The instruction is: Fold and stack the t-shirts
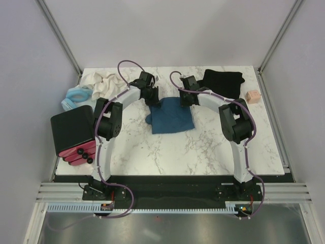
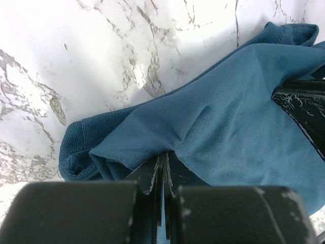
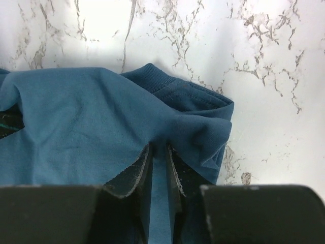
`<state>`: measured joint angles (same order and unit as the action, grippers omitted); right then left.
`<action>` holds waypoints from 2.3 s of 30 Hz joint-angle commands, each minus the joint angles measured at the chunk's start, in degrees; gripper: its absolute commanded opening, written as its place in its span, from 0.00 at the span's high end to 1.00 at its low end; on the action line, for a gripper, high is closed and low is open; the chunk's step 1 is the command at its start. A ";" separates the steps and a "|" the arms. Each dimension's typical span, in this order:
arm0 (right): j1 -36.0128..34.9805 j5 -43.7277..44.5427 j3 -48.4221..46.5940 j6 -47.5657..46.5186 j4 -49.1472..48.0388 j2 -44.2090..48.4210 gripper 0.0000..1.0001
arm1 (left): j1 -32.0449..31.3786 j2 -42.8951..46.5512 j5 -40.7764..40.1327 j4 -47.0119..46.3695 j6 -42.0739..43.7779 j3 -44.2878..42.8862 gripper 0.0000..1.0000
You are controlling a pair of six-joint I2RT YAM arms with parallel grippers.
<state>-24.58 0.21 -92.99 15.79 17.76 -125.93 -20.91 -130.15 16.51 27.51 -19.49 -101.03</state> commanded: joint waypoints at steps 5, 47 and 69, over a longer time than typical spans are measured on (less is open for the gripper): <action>0.14 0.05 4.40 -1.20 1.93 -0.90 0.79 | 1.92 -1.51 -1.57 -2.28 1.64 -2.94 0.98; 5.06 -2.14 6.07 0.56 3.94 17.47 0.47 | 10.36 17.11 -1.76 3.07 1.12 7.33 0.73; 12.54 -24.46 27.24 10.84 -0.79 20.81 0.29 | 11.24 15.63 23.83 -0.35 -13.74 21.75 0.51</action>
<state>-13.58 -19.75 -68.95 23.83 21.65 -106.10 -10.39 -114.26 37.76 28.69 -30.52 -80.07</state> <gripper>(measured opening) 0.704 0.481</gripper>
